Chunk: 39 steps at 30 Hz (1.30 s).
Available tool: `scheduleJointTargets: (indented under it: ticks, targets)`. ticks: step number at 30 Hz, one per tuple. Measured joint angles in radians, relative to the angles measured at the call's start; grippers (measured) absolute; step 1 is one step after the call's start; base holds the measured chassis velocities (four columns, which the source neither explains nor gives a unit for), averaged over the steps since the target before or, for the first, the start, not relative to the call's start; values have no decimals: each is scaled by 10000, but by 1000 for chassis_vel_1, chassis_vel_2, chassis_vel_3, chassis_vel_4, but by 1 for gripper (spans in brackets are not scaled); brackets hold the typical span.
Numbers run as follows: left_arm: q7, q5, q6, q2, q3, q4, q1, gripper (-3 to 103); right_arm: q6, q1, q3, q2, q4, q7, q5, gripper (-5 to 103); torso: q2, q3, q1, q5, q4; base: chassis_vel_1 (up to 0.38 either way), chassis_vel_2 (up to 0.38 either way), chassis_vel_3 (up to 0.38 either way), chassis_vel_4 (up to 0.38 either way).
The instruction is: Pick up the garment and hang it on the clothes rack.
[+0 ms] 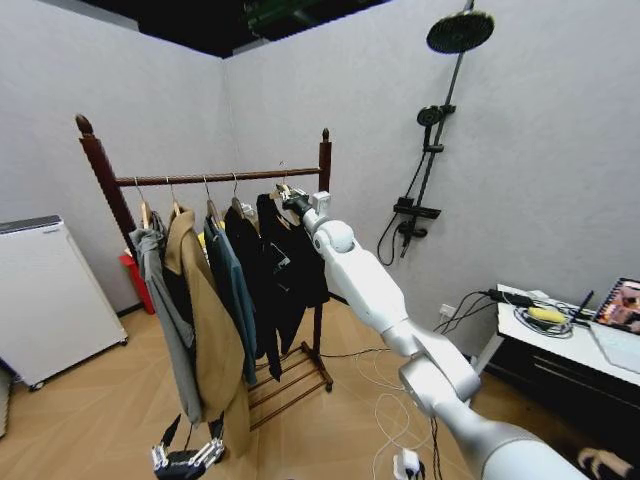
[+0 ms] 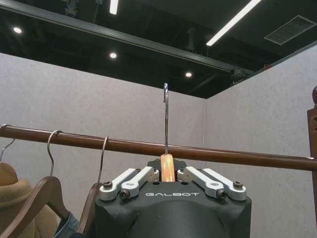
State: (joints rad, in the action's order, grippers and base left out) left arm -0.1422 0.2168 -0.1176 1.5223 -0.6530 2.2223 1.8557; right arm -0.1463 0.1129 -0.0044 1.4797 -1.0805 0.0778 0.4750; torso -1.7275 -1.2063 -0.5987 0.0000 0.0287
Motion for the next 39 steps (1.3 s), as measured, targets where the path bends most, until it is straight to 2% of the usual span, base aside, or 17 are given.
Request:
scheduleJointTargets:
  ticks: [13,21,28,30,33,39]
  targets:
    - [0,0,0,1,0,0,0,100,16,249,-31,5,395,112,292,10,2,-2,-4,4,-2,-186,183,194,-182]
    - [0,0,0,-1,1,1,-2,100,-89,1096,-379,267,1491,430,814,10,7,-3,-14,-2,7,-127,111,55,-77]
    - [0,0,0,0,0,0,2,100,-644,1242,-630,614,1614,648,1239,10,-5,4,10,-2,-3,60,-36,-34,44]
    - [0,0,0,0,0,0,2,100,-1073,1176,-829,626,1476,642,1719,10,-4,3,8,-3,-4,39,-11,-13,26]
    - [0,0,0,0,0,0,1,100,-1272,997,-1027,612,1362,538,2077,10,-1,1,3,2,-2,0,0,0,0]
    - [0,0,0,0,1,0,-1,100,-1298,751,-1066,661,1251,403,2139,10,0,1,-4,2,-3,0,0,0,0]
